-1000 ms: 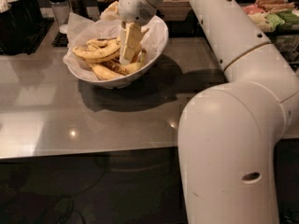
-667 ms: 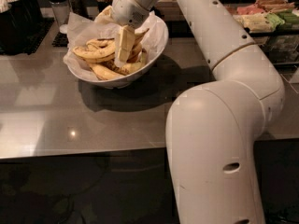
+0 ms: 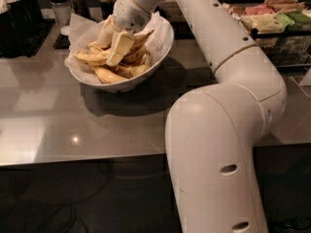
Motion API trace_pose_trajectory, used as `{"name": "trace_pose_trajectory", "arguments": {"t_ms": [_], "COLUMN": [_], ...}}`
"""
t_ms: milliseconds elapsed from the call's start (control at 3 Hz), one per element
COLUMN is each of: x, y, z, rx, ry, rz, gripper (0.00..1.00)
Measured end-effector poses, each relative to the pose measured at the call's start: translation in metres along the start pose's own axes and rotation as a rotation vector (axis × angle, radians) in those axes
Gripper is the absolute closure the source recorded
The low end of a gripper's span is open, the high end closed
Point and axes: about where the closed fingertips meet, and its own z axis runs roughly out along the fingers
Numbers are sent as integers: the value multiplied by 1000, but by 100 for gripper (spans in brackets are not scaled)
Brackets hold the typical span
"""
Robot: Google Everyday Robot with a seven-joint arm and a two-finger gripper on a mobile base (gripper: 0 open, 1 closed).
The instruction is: Pick banana from white bowl
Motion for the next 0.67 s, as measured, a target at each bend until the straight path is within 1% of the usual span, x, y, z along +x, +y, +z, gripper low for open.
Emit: {"name": "trace_pose_trajectory", "arguments": {"t_ms": [333,667], "x": [0,13], "y": [0,5], "z": [0,-1], "rx": [0,9], "ry": [0,9], "rz": [0,42], "gripper": [65,88]}}
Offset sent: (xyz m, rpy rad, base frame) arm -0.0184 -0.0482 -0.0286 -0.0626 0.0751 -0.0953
